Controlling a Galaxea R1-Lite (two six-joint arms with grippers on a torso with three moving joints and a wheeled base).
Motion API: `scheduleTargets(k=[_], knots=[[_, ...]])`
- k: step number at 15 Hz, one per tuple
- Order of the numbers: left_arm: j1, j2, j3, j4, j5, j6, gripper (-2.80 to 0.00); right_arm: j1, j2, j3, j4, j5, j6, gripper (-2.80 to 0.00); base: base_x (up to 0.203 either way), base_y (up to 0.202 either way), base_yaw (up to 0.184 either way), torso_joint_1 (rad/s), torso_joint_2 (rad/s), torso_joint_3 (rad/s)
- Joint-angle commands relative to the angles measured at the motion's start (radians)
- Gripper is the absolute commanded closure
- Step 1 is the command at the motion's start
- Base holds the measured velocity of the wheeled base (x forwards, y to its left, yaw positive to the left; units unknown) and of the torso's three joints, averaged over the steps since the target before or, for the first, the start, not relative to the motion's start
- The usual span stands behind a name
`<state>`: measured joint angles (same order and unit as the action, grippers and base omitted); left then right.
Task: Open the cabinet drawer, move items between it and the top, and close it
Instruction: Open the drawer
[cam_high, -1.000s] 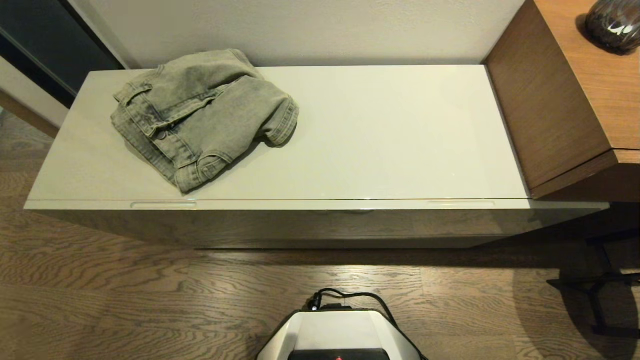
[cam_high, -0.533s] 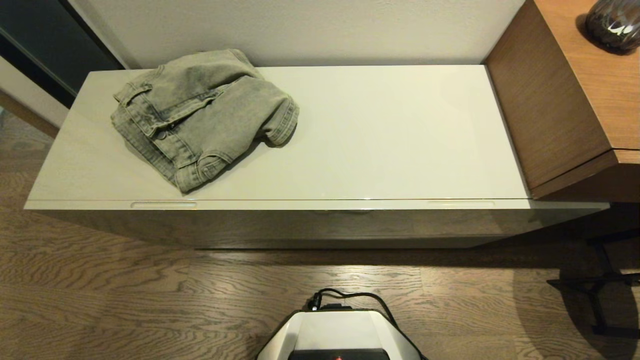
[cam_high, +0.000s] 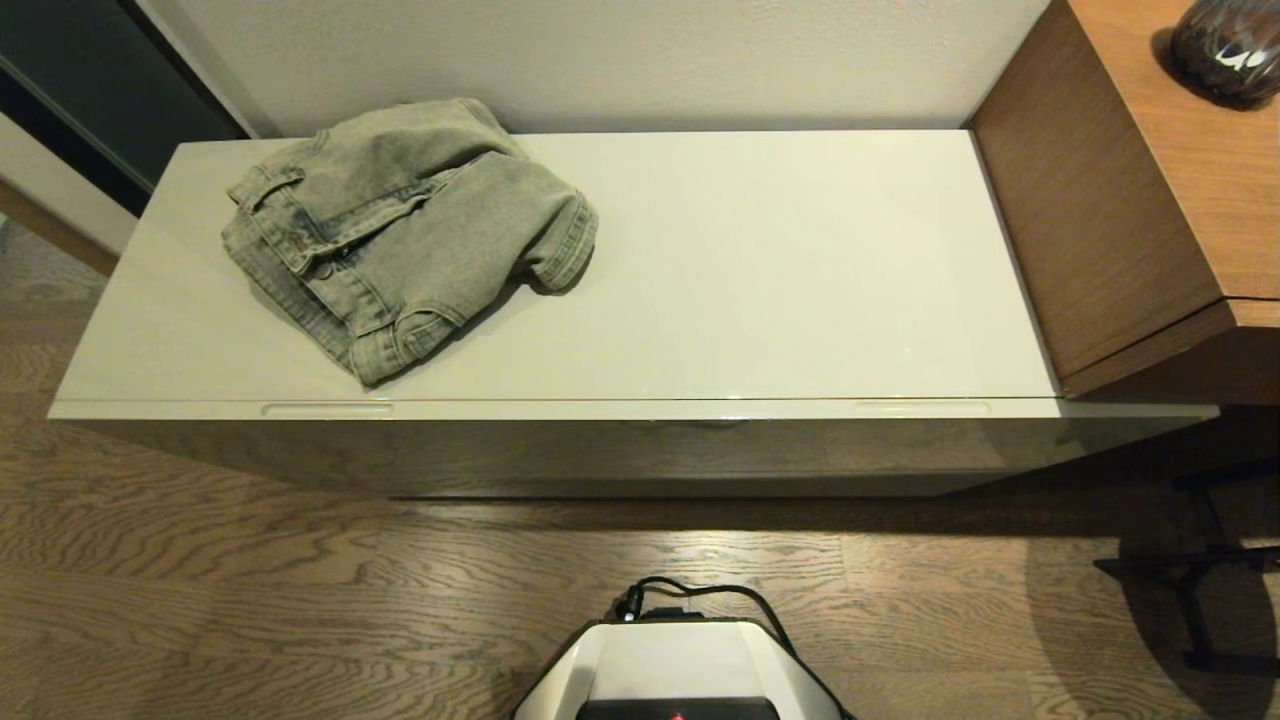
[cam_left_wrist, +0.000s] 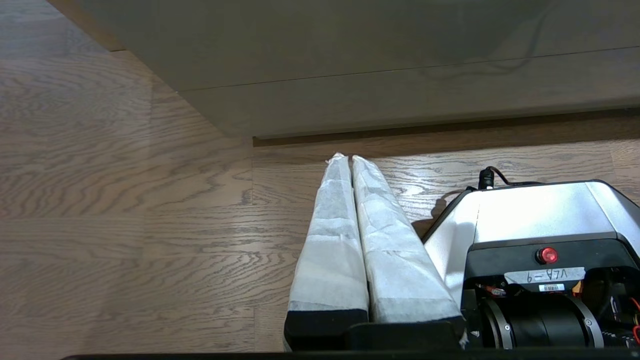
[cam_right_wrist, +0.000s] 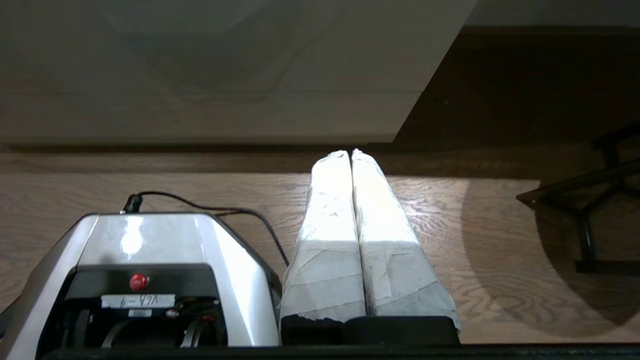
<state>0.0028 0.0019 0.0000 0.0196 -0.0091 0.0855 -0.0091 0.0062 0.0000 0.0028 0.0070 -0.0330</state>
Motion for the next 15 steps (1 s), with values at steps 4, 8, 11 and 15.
scheduleTargets(k=[4, 8, 11, 15], knots=[[0.0, 0.0, 0.0, 0.0, 0.0, 0.0, 0.0, 0.0, 0.0, -0.036, 0.013, -0.006, 0.018, 0.0, 0.0, 0.0, 0.0, 0.0, 0.0, 0.0], [0.0, 0.0, 0.0, 0.0, 0.001, 0.0, 0.0, 0.0, 0.007, -0.41, 0.268, 0.064, 0.012, 0.0, 0.0, 0.0, 0.0, 0.0, 0.0, 0.0], [0.0, 0.0, 0.0, 0.0, 0.001, 0.0, 0.0, -0.003, 0.157, -0.878, 0.416, 0.12, 0.042, 0.0, 0.0, 0.0, 0.0, 0.0, 0.0, 0.0], [0.0, 0.0, 0.0, 0.0, 0.001, 0.0, 0.0, -0.073, 0.553, -1.139, 0.587, 0.231, 0.124, 0.0, 0.0, 0.0, 0.0, 0.0, 0.0, 0.0]])
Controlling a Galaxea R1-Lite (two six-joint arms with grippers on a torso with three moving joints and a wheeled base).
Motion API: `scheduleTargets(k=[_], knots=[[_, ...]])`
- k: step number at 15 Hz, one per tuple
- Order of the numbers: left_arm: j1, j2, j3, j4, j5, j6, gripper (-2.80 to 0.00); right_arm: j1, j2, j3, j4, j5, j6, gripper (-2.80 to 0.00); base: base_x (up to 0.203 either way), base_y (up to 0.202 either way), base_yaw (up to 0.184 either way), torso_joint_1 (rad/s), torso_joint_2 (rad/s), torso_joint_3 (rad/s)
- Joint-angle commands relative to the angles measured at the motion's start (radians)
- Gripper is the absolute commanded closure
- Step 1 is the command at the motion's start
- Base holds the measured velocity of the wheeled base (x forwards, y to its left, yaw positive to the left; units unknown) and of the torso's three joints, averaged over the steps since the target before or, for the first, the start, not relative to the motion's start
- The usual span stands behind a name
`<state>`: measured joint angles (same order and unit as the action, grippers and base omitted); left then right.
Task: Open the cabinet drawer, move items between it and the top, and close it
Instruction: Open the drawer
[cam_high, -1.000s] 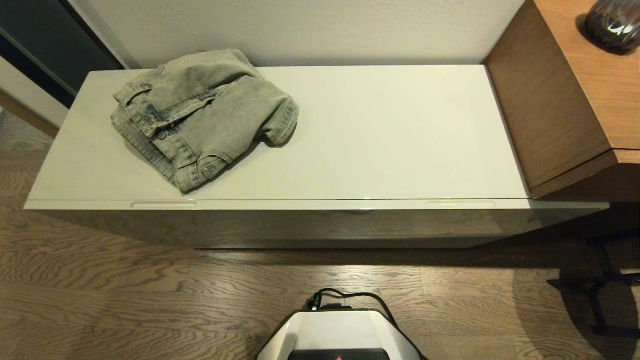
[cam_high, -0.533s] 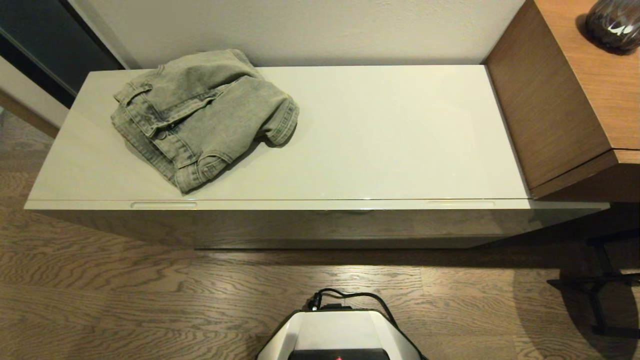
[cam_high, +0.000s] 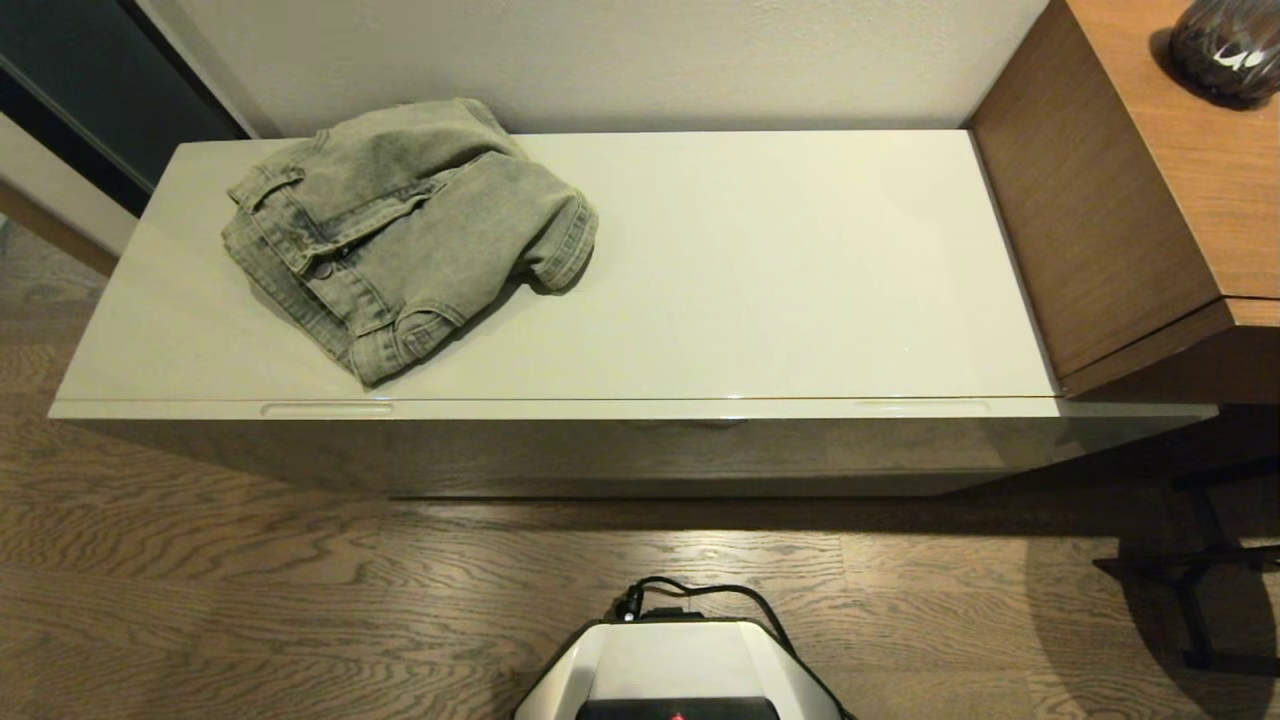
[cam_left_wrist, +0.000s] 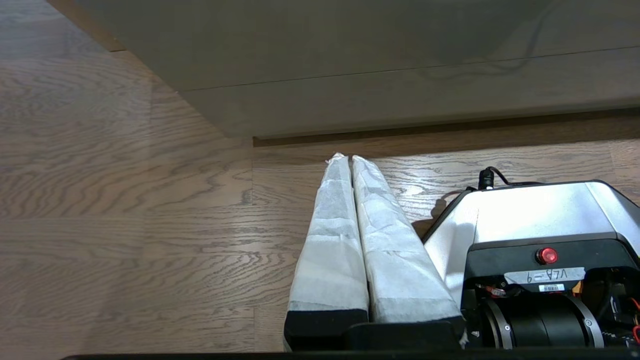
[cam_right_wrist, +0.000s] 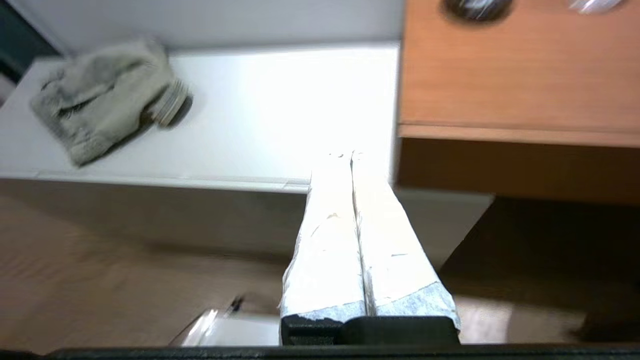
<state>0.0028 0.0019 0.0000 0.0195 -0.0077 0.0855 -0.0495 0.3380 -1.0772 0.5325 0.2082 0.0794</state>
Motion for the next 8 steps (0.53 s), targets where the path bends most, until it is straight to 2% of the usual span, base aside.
scheduleTargets(k=[1, 3, 4, 6, 8], knots=[[0.0, 0.0, 0.0, 0.0, 0.0, 0.0, 0.0, -0.05, 0.308, -0.055, 0.11, 0.056, 0.022, 0.0, 0.0, 0.0, 0.0, 0.0, 0.0, 0.0], [0.0, 0.0, 0.0, 0.0, 0.0, 0.0, 0.0, -0.071, 0.457, -0.032, 0.162, 0.101, 0.037, 0.0, 0.0, 0.0, 0.0, 0.0, 0.0, 0.0], [0.0, 0.0, 0.0, 0.0, 0.0, 0.0, 0.0, -0.072, 0.523, -0.027, 0.147, 0.109, 0.042, 0.0, 0.0, 0.0, 0.0, 0.0, 0.0, 0.0], [0.0, 0.0, 0.0, 0.0, 0.0, 0.0, 0.0, -0.061, 0.688, -0.021, -0.002, 0.095, 0.073, 0.0, 0.0, 0.0, 0.0, 0.0, 0.0, 0.0], [0.0, 0.0, 0.0, 0.0, 0.0, 0.0, 0.0, 0.017, 0.786, 0.009, -0.155, -0.03, 0.123, 0.0, 0.0, 0.0, 0.0, 0.0, 0.0, 0.0]])
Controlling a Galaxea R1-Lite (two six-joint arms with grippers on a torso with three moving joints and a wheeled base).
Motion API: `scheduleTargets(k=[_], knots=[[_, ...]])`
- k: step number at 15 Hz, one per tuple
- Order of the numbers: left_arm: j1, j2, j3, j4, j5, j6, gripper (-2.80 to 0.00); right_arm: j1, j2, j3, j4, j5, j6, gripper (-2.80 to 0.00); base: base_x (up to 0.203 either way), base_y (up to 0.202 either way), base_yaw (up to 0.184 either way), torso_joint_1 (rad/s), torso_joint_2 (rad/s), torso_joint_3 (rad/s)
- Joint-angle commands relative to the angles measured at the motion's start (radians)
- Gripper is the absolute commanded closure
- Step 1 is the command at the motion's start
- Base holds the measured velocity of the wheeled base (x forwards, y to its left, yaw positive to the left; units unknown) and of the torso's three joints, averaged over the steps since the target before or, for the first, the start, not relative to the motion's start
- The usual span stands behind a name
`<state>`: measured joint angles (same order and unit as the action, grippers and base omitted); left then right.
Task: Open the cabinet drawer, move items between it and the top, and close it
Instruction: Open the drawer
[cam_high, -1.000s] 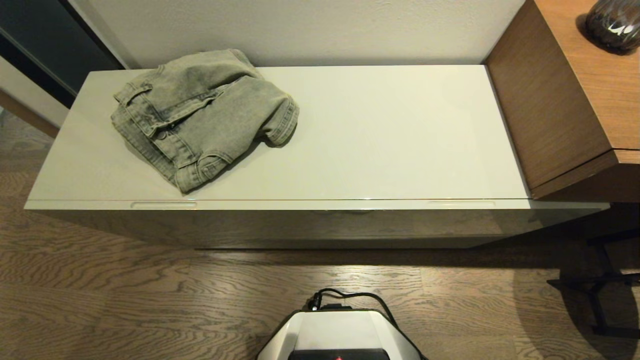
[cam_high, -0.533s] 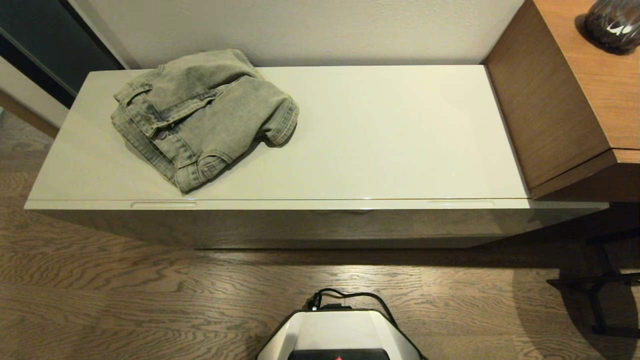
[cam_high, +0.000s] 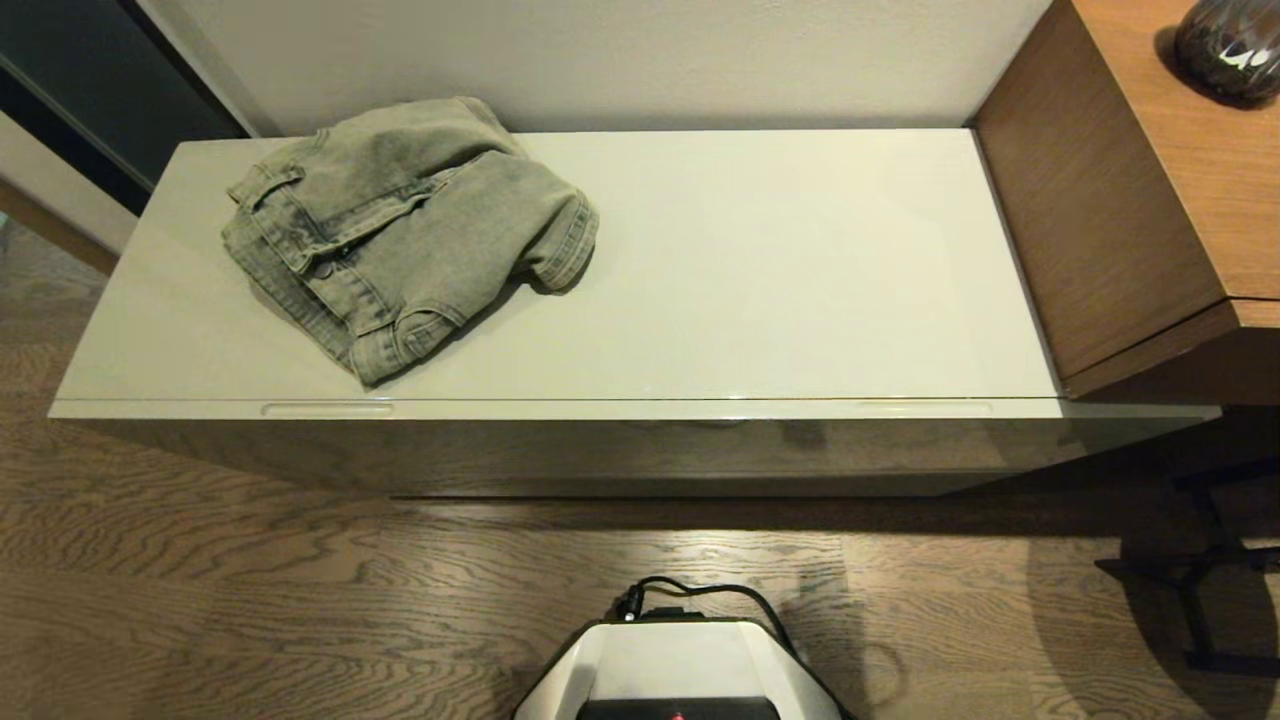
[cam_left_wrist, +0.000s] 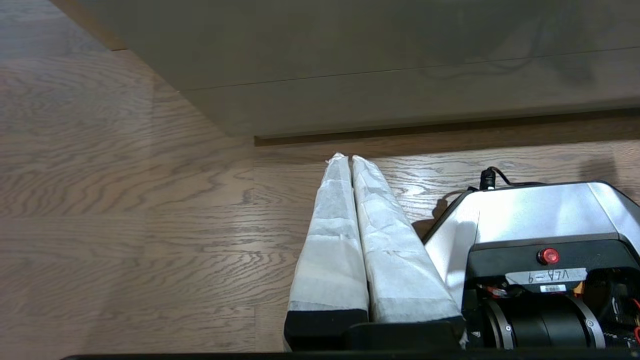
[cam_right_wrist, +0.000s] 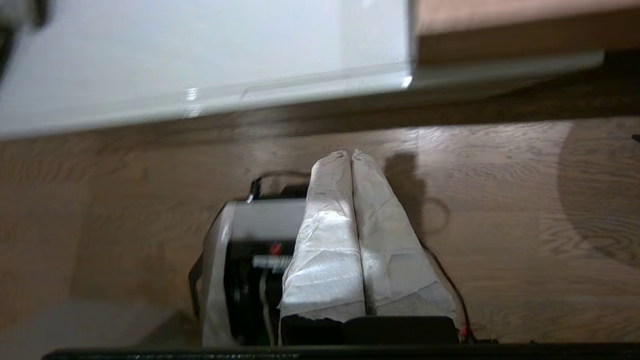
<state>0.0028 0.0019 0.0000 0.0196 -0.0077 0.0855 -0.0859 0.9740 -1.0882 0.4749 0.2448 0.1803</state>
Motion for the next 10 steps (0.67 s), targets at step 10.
scheduleTargets(k=[10], knots=[[0.0, 0.0, 0.0, 0.0, 0.0, 0.0, 0.0, 0.483, 0.321, 0.24, -0.429, -0.49, 0.234, 0.0, 0.0, 0.0, 0.0, 0.0, 0.0, 0.0]])
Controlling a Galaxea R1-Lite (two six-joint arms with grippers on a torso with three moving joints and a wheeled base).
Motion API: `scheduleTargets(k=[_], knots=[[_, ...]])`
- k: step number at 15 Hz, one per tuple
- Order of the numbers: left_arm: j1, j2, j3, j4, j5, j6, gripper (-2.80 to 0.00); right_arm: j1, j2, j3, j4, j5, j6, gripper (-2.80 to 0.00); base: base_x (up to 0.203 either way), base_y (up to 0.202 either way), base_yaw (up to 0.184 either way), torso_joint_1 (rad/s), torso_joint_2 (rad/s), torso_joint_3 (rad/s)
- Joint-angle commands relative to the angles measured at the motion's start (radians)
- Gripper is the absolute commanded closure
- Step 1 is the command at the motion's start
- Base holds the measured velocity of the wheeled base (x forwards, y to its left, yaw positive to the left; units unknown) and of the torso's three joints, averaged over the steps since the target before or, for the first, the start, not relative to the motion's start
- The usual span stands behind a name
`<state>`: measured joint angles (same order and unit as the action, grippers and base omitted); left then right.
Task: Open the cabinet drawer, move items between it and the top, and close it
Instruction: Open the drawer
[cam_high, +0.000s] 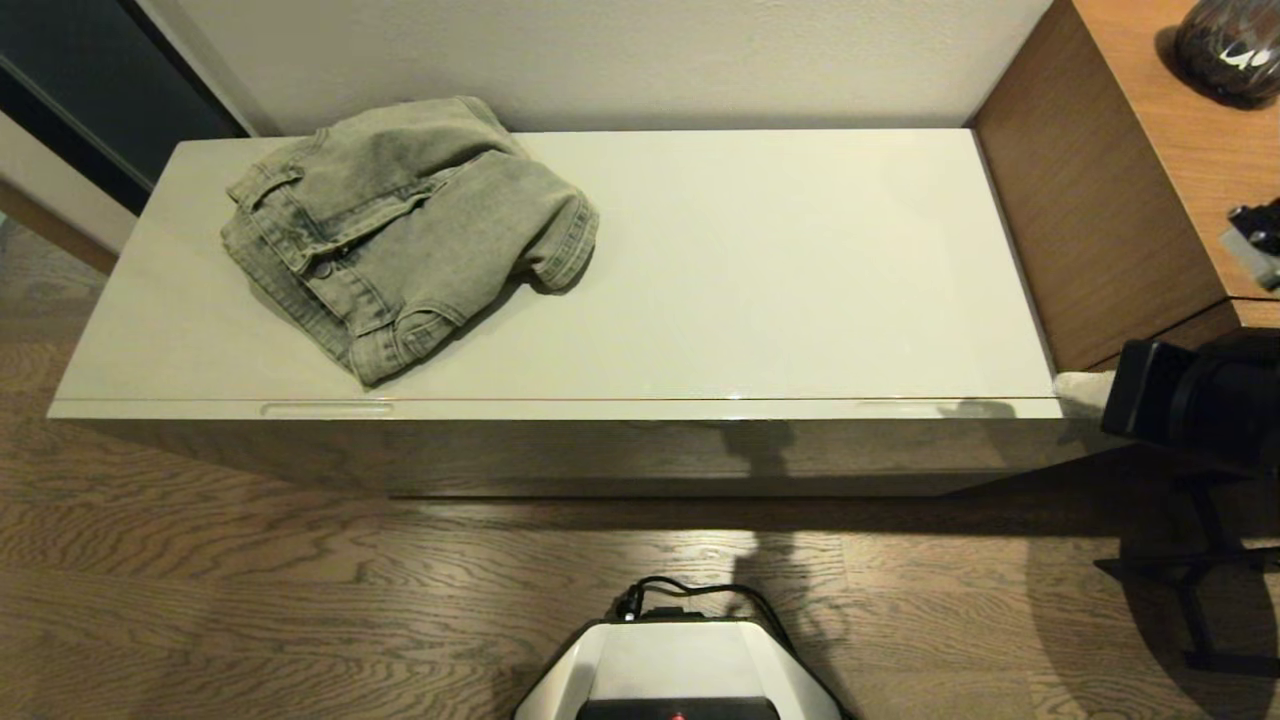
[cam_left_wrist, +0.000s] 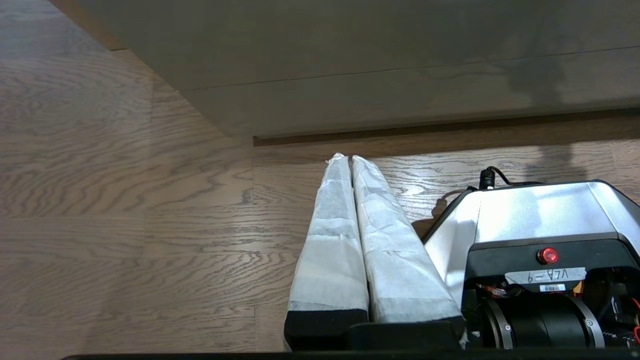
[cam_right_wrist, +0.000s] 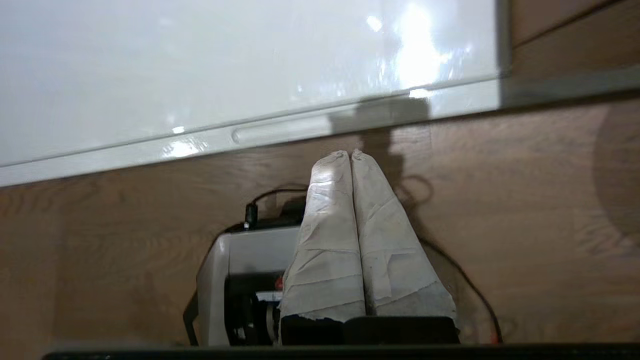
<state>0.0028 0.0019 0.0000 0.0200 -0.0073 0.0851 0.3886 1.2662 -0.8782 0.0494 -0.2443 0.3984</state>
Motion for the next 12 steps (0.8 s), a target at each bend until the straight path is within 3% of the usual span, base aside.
scheduleTargets(k=[1, 7, 12], knots=[[0.0, 0.0, 0.0, 0.0, 0.0, 0.001, 0.0, 0.01, 0.034, 0.054, -0.017, -0.002, 0.021, 0.0, 0.0, 0.0, 0.0, 0.0, 0.0, 0.0], [0.0, 0.0, 0.0, 0.0, 0.0, 0.001, 0.0, 0.015, 0.122, 0.137, -0.159, -0.024, 0.05, 0.0, 0.0, 0.0, 0.0, 0.0, 0.0, 0.0], [0.0, 0.0, 0.0, -0.001, 0.0, 0.001, 0.0, 0.048, 0.164, 0.061, -0.182, -0.027, 0.043, 0.0, 0.0, 0.0, 0.0, 0.0, 0.0, 0.0]])
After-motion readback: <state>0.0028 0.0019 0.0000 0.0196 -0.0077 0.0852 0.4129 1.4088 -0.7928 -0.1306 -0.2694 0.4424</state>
